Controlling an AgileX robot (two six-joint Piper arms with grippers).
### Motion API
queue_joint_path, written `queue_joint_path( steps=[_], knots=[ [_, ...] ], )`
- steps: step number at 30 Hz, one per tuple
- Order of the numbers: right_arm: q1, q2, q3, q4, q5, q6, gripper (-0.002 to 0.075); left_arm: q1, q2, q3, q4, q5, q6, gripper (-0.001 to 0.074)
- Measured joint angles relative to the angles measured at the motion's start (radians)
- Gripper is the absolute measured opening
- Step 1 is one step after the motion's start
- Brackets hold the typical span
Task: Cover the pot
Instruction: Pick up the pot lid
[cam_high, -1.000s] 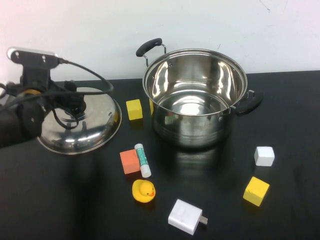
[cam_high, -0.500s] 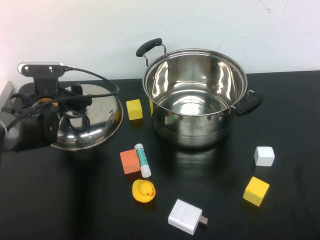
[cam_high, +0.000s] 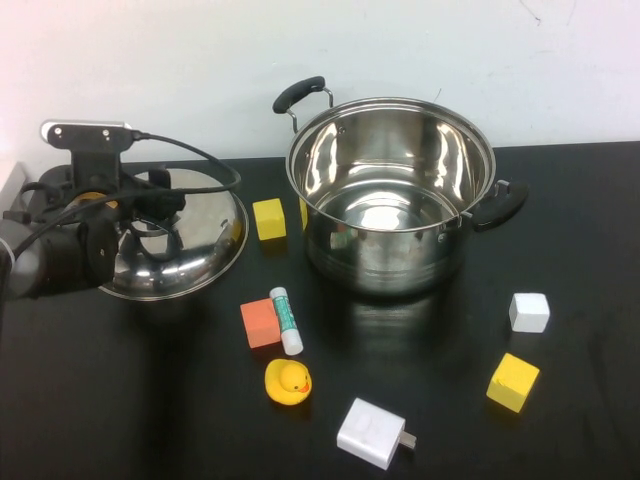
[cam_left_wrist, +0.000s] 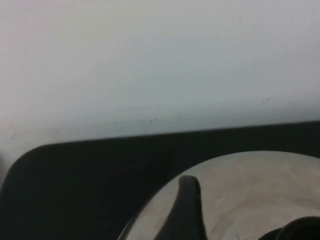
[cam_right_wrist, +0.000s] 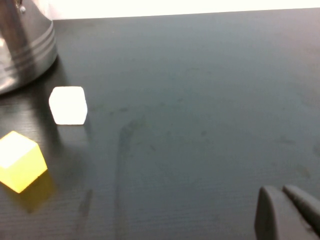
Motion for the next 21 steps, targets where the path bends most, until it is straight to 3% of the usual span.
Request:
queue_joint_path(
  steps=[7, 21],
  knots=[
    [0.000, 0.000, 0.000, 0.000, 0.000, 0.000, -0.0002, -0.030, -0.016, 0.003, -0.005, 0.096, 0.048, 0.0587],
    [0.000, 0.000, 0.000, 0.000, 0.000, 0.000, -0.0002, -0.050, -0.007, 0.007, -0.138, 0.105, 0.059, 0.0589]
  ],
)
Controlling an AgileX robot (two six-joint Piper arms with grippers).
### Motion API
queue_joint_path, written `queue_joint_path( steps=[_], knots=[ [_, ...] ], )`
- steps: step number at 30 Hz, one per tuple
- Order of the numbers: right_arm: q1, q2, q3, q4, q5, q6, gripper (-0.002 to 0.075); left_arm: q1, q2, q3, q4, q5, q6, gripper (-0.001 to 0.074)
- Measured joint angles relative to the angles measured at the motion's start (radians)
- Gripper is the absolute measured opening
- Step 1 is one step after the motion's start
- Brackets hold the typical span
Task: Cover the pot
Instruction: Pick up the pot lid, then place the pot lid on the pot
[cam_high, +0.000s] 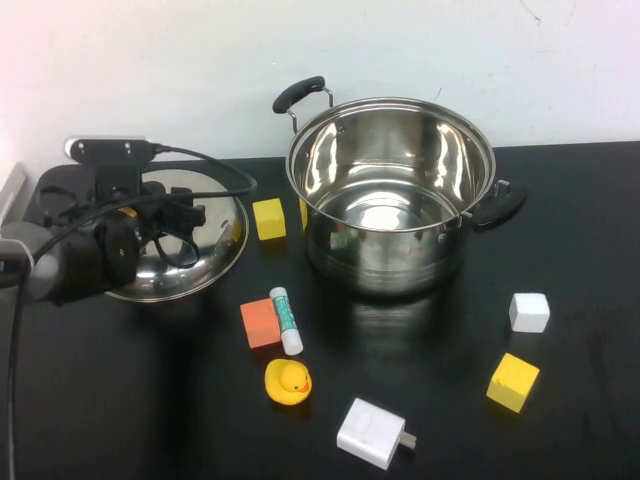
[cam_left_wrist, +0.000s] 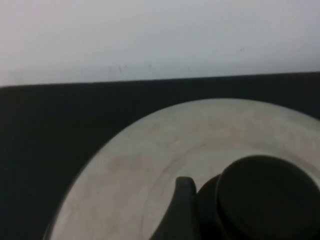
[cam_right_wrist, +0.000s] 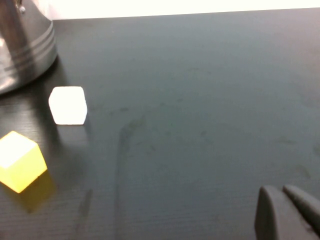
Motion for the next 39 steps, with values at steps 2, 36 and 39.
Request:
queue_joint_path(
  steps=[2, 36, 39],
  knots=[
    [0.000, 0.000, 0.000, 0.000, 0.000, 0.000, -0.0002, 0.000, 0.011, 0.000, -0.004, -0.012, 0.000, 0.0586],
    [0.000, 0.000, 0.000, 0.000, 0.000, 0.000, -0.0002, -0.115, -0.415, -0.132, -0.090, 0.284, 0.171, 0.0329],
    [0.000, 0.000, 0.000, 0.000, 0.000, 0.000, -0.0002, -0.199, -0.399, -0.171, -0.069, 0.306, 0.166, 0.0329]
  ],
)
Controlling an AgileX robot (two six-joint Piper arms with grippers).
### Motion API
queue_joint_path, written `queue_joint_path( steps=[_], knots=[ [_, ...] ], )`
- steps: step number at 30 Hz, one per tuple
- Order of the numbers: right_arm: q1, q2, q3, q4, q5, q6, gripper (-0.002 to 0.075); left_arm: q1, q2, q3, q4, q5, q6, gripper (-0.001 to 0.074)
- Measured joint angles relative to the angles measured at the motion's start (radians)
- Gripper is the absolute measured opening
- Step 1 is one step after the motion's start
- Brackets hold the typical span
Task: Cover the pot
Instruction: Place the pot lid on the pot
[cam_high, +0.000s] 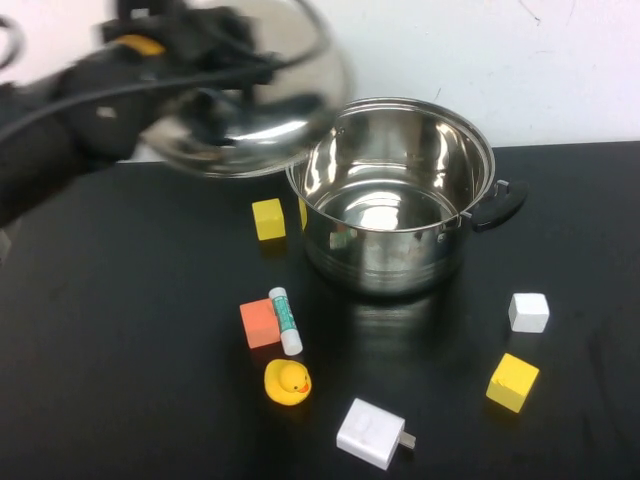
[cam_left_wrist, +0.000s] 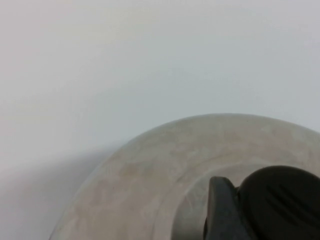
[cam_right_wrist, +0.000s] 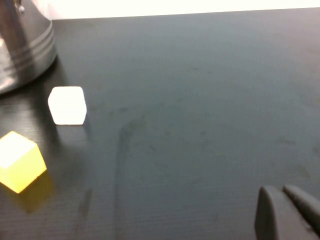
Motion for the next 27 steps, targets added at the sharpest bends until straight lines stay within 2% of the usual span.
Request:
queue_joint_path(
  steps=[4, 8, 14, 19, 27],
  knots=[
    [0.000, 0.000, 0.000, 0.000, 0.000, 0.000, -0.0002, -0.100, 0.049, -0.056, 0.052, 0.001, -0.004, 0.0329],
    [0.000, 0.000, 0.000, 0.000, 0.000, 0.000, -0.0002, -0.147, 0.125, -0.120, 0.086, -0.008, -0.018, 0.0328],
    [0.000, 0.000, 0.000, 0.000, 0.000, 0.000, -0.0002, -0.151, 0.247, -0.251, 0.117, -0.015, -0.145, 0.0328],
    [0.000, 0.000, 0.000, 0.000, 0.000, 0.000, -0.0002, -0.151, 0.339, -0.334, 0.144, 0.048, -0.184, 0.0328],
    [0.000, 0.000, 0.000, 0.000, 0.000, 0.000, -0.0002, -0.157, 0.383, -0.354, 0.153, 0.084, -0.198, 0.0328]
  ],
)
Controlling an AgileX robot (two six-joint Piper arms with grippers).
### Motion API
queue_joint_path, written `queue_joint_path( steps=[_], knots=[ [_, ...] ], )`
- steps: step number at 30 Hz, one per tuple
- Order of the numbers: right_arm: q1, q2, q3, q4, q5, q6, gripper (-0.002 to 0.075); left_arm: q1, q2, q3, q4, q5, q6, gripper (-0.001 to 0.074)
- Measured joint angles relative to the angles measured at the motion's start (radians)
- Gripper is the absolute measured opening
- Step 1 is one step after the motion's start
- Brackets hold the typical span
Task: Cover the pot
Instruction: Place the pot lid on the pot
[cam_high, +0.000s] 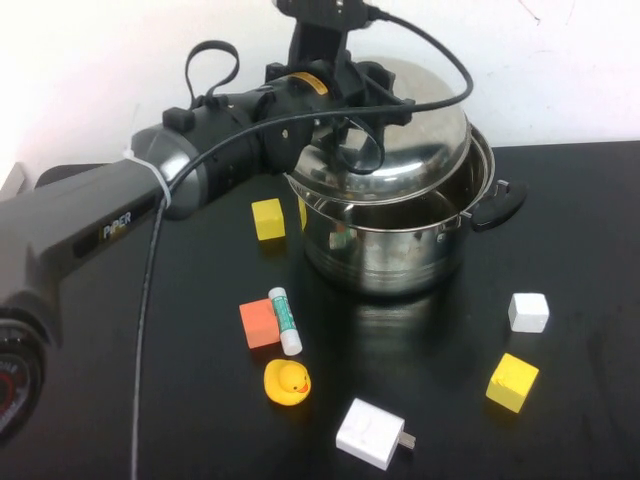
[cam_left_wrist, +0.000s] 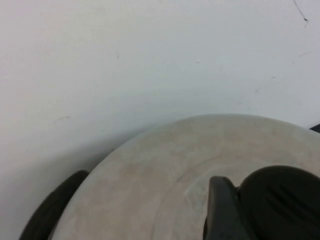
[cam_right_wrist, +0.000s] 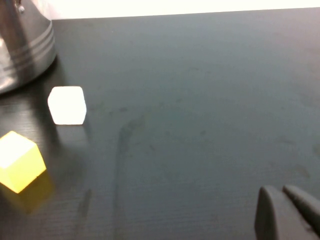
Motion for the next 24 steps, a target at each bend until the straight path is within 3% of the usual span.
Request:
queue_joint_path(
  steps=[24],
  knots=[
    [0.000, 0.000, 0.000, 0.000, 0.000, 0.000, -0.0002, -0.051, 0.028, -0.010, 0.001, 0.030, -0.018, 0.0328]
  ],
)
